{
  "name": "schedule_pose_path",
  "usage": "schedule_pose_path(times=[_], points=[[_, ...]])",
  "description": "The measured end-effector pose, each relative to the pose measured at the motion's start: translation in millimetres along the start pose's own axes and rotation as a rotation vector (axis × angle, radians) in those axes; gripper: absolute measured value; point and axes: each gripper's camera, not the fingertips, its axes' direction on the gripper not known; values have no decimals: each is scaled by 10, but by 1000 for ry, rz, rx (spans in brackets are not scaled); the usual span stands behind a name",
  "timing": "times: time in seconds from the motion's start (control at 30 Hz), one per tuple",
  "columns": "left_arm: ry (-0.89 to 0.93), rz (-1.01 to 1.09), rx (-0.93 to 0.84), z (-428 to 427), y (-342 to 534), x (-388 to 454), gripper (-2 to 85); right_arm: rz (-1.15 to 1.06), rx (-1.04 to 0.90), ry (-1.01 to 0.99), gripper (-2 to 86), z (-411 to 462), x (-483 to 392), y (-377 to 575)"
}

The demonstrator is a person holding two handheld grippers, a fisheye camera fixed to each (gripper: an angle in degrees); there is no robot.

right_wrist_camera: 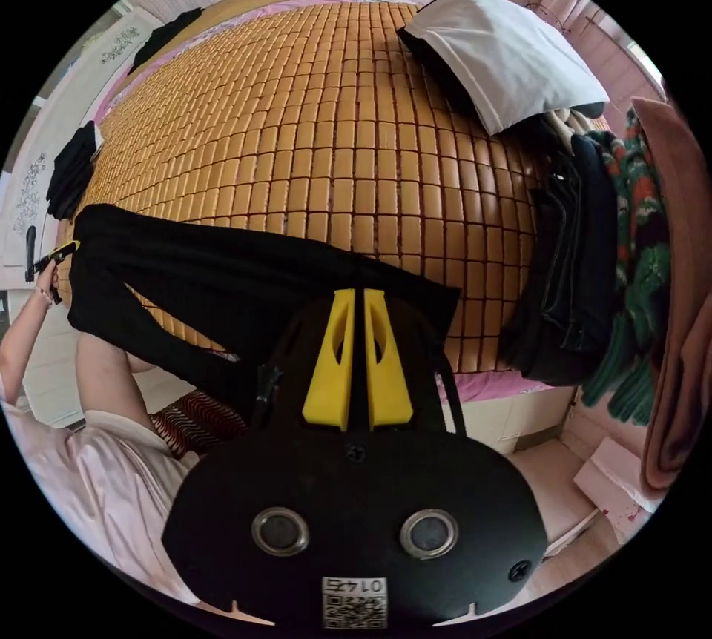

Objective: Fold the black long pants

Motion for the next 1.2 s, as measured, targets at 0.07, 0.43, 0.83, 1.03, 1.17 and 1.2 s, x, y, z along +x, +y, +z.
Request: schedule_pose_path(times=[0.07,0.43,0.83,1.03,1.17,1.2], points=[[0,-41,17,0,33,-100,-8,-66,41,-4,11,-133,-77,-104],[37,-292,146,-140,10,-715,-9,-31,303,-12,5,-814,200,-1176],[101,-295,250,-225,109,-497,10,-35,234,-17,78,-635,100,-1615],[299,192,211,-387,782,724,33,-246,73,-124,82,-219,-511,-246],[501,499,126,-371,1262,1899,43,-249,-48,-208,115,40,-672,282],[502,533,135,-385,1313,2056,46,-222,-38,-243,133,50,-682,371]])
